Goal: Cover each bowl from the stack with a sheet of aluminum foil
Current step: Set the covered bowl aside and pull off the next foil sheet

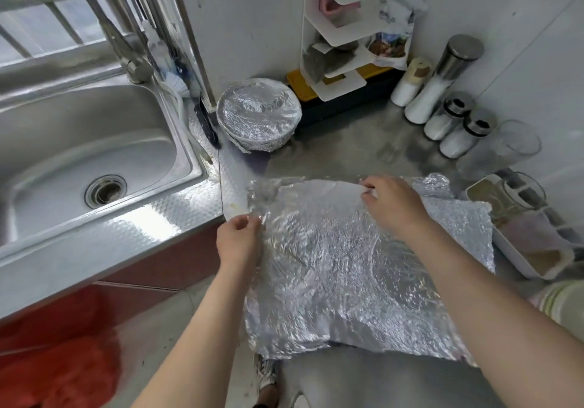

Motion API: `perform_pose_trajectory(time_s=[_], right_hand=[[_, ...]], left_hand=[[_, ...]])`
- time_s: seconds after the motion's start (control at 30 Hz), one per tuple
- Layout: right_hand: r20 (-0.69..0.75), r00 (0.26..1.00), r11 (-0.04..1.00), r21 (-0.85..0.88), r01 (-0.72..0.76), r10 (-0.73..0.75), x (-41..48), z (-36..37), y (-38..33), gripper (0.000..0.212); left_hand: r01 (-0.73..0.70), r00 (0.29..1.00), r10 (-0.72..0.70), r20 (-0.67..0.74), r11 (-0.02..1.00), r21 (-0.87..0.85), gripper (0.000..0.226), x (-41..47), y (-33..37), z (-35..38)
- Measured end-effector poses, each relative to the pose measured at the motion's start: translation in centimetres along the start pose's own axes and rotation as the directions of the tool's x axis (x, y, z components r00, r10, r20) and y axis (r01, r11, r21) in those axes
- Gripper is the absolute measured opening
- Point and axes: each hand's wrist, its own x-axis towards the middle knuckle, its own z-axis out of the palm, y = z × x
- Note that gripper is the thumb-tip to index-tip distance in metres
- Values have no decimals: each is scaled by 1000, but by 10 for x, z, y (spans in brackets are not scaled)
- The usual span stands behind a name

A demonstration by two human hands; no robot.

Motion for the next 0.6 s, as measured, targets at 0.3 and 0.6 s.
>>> perform_pose_trajectory(time_s=[0.3,0.6], right_hand=[[-185,968,941,322,-105,171,11,-74,8,16],[-174,913,701,697,-150,369,-23,-125,37,17]], left_hand=[[-297,910,293,-294,954,32,41,9,53,-29],[118,810,47,585,963,-241,111,-67,47,2]])
